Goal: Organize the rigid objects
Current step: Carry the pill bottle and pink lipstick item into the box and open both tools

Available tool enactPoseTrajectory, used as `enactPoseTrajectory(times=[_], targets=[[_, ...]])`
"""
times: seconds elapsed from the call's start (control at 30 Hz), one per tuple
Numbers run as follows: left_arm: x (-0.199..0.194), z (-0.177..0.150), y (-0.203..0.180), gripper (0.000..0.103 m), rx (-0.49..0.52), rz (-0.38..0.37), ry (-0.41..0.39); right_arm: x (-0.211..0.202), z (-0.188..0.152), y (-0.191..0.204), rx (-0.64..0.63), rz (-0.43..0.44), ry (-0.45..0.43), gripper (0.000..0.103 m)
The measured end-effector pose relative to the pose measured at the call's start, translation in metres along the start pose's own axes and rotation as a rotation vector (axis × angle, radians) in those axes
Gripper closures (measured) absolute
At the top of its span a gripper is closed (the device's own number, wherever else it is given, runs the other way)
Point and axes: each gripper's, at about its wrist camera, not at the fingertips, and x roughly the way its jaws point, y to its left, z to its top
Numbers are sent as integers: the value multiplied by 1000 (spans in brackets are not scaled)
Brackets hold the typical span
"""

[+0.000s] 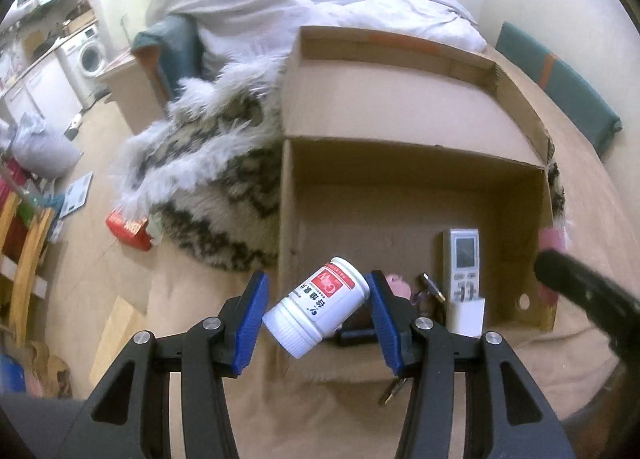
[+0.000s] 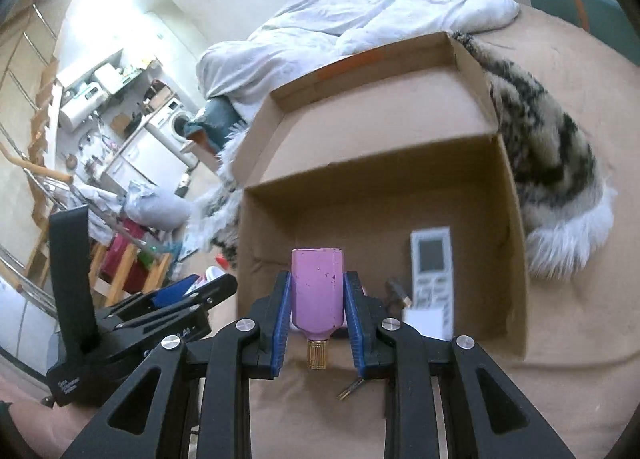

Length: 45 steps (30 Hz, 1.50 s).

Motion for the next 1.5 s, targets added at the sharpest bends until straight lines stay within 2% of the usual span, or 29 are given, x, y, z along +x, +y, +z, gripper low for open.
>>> enactPoseTrajectory(times=[0.1,0.17,0.3,0.5,0.7,0.93,1.2,1.5], targets=[[16,1,-9,56,58,9,-10,16,13,-8,-19,-35,21,75],[28,-1,-14,56,87,-21,7,30,15,-17,-10,-52,39,75],[45,-8,-12,56,60,-102,5,46,3,-34,37,-53,60,75],[55,-15,-21,56,122,-103,2,69,-1,-41,46,-82,123,75],[66,-12,-17,56,81,-93,26,94,-8,-43,27,-115,202,75],[75,-12,-16,56,69,-78,55,105,-12,-43,31,-123,245,75],[77,-13,-18,56,66,-61,62,109,-12,-47,46,-132,257,75],[79,-12,-13,54,20,-90,96,100,-8,-55,80,-123,218,75]])
